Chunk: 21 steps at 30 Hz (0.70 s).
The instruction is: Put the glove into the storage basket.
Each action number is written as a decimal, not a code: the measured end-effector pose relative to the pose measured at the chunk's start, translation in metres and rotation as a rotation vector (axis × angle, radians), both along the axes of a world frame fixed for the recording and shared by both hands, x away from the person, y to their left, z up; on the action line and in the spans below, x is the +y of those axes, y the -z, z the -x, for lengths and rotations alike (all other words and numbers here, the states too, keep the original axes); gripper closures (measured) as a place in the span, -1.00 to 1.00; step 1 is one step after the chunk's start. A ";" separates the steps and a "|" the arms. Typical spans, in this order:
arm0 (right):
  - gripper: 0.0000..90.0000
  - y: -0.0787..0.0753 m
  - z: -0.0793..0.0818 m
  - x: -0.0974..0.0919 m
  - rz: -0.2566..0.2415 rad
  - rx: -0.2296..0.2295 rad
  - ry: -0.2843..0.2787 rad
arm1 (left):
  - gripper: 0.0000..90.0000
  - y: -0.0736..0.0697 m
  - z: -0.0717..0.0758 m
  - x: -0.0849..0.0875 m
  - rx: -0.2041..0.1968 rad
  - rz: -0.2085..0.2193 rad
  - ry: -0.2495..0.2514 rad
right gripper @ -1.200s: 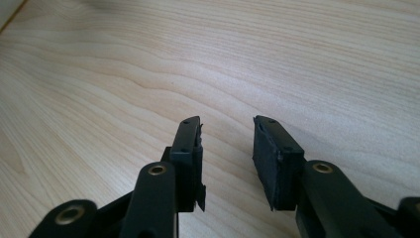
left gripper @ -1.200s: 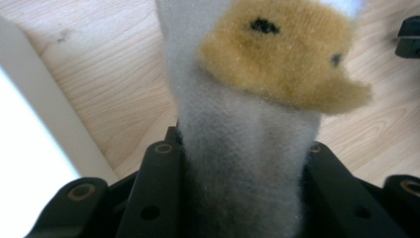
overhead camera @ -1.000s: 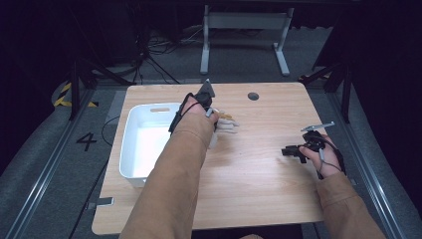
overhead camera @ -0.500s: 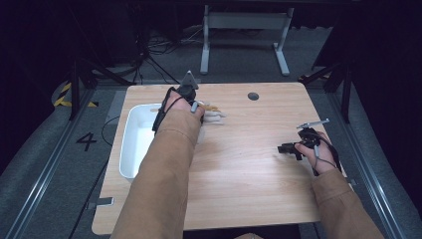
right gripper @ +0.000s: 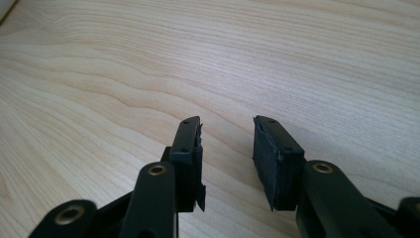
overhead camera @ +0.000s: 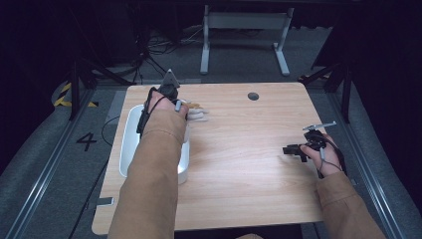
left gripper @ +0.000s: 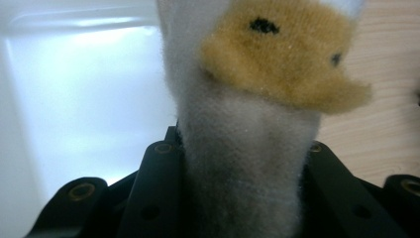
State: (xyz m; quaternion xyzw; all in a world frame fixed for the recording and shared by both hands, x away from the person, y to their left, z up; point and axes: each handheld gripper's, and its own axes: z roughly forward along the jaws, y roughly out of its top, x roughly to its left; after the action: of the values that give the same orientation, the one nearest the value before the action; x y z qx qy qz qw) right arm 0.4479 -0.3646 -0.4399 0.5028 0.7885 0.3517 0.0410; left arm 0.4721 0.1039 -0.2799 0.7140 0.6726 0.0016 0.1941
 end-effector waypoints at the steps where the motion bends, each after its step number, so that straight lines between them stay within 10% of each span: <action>1: 0.42 0.001 0.000 -0.002 0.001 0.003 0.006 | 0.54 0.001 -0.001 0.002 0.000 0.004 -0.017; 21: 0.41 0.006 0.004 -0.013 -0.018 0.021 0.036 | 0.54 0.014 0.001 0.037 -0.001 0.064 -0.204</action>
State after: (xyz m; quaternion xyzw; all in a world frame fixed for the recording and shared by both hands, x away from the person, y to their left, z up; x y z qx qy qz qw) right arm 0.4437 -0.3771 -0.4461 0.5207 0.7766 0.3529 0.0345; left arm 0.4711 0.1407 -0.2942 0.6352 0.7415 0.0004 0.2162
